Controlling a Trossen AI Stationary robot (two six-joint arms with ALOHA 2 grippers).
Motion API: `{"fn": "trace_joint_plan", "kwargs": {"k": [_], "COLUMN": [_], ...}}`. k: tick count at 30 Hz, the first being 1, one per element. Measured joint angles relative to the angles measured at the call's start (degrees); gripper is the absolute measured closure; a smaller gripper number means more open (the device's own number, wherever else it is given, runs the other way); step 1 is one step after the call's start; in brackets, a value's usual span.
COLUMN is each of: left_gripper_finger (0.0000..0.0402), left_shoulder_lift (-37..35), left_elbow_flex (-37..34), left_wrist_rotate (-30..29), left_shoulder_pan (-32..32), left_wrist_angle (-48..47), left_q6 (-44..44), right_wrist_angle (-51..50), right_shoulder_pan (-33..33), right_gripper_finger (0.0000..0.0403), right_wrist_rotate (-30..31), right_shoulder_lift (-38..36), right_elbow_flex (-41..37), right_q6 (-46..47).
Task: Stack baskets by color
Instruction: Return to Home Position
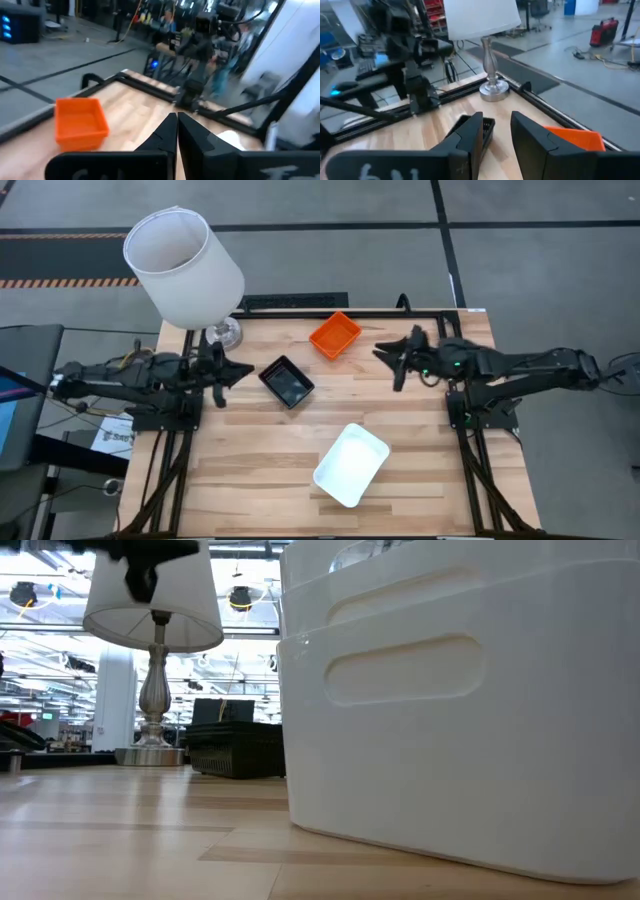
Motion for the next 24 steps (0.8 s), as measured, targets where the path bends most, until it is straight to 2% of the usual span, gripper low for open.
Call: {"fn": "trace_joint_plan", "kwargs": {"k": [6,10,14,20,24], "left_gripper_finger": [0.0401,0.0401,0.0401,0.0401,0.0401], "left_shoulder_lift": [-16.4,-25.0,-31.9,-31.2,-31.3], "left_elbow_flex": [-16.5,-22.4,-25.5,-26.4,-26.5], "left_wrist_rotate": [4.9,6.2,9.0,11.2,11.1], "left_shoulder_pan": [0.0,0.0,0.0,-0.6,-2.3], "left_wrist_angle": [8.8,9.2,8.1,4.0,1.5], "left_q6": [-3.4,-2.9,-2.7,-3.2,2.3], "right_wrist_angle": [4.1,12.7,23.4,31.2,28.4], "right_shoulder_pan": [1.0,3.5,5.1,7.0,9.1], "right_gripper_finger": [0.0278,0.0278,0.0278,0.0278,0.0278], "right_wrist_rotate": [0.5,4.7,5.0,5.0,4.7], "right_shoulder_lift": [-11.0,-19.8,-27.8,-34.3,-33.9], "right_elbow_flex": [-7.0,-18.5,-29.6,-41.2,-41.1], "right_q6": [0.0,-1.5,-4.8,-4.5,-5.2]}}
